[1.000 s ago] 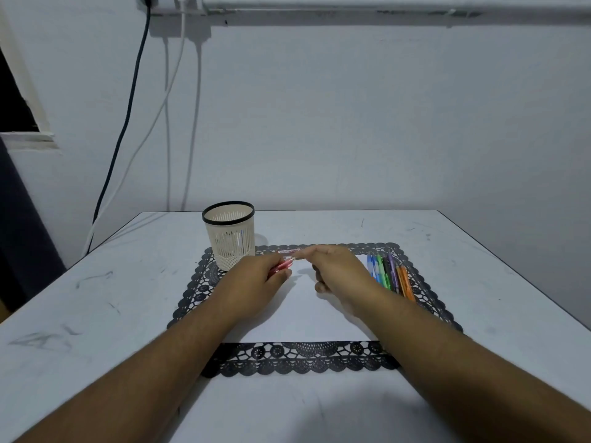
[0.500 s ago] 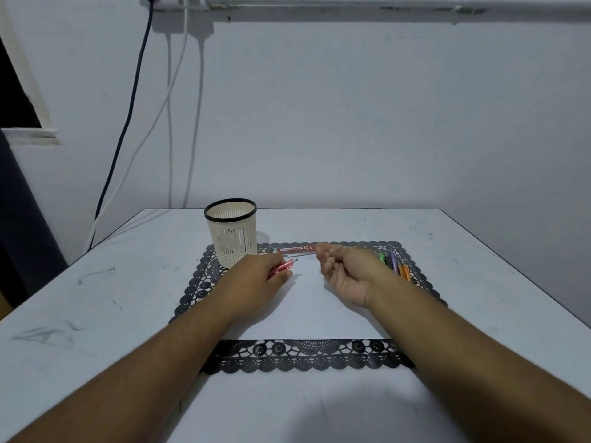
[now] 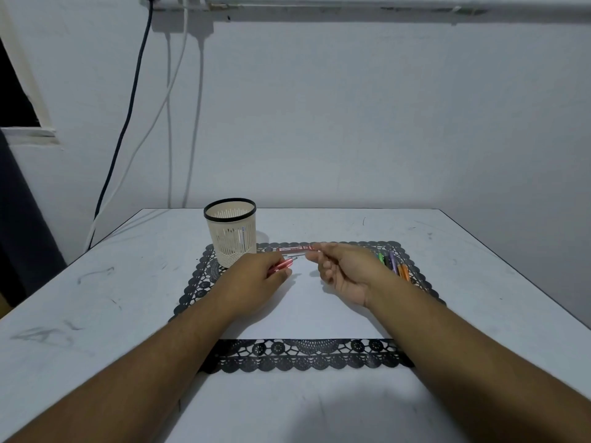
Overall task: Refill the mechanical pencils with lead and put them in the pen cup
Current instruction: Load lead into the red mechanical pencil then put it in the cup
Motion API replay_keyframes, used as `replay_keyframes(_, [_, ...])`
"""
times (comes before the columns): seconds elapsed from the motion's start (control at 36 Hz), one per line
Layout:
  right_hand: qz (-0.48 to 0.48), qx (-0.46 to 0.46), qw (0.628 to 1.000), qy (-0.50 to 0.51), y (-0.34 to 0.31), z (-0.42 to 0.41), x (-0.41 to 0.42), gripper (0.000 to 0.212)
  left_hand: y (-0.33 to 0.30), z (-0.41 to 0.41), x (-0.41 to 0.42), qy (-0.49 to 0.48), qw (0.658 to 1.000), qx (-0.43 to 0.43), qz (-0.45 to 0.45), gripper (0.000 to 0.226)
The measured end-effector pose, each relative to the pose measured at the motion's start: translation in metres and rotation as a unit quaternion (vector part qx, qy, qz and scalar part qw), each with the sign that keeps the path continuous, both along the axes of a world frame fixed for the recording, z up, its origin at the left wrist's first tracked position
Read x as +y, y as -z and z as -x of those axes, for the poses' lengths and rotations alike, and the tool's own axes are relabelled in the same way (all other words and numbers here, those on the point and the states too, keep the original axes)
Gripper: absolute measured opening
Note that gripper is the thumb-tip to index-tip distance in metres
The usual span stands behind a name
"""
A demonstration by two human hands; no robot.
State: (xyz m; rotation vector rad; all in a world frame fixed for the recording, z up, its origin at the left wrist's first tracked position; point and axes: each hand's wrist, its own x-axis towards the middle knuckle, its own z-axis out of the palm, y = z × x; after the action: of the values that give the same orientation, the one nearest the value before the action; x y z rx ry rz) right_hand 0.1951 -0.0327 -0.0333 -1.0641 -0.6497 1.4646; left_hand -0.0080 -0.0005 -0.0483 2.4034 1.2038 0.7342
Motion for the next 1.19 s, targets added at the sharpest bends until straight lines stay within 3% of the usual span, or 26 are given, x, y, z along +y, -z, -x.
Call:
replay_keyframes(0.22, [-0.007,-0.116,0.993,-0.010,0.000,-0.004,-0.005,0.027,0.002,0.001,0.000,-0.005,1.000,-0.004,0.004,0.033])
replay_keyframes(0.39, [0.024,-0.109,0.993,-0.046,-0.001,-0.003,-0.004,0.029,0.001,0.000,0.000,-0.005,1.000,-0.004,0.006,0.033])
replay_keyframes(0.53, [-0.015,-0.116,0.991,-0.068,-0.002,-0.002,-0.005,0.034,0.001,0.000,0.000,-0.003,1.000,-0.011,0.002,0.034])
replay_keyframes(0.81, [-0.096,-0.202,0.974,-0.032,-0.003,0.000,-0.007,0.004,-0.001,0.000,0.002,-0.006,0.998,-0.062,0.019,0.018])
replay_keyframes(1.19, [-0.200,-0.322,0.925,0.026,-0.003,0.005,-0.013,0.009,-0.007,-0.003,-0.007,0.029,0.996,-0.082,-0.031,0.012])
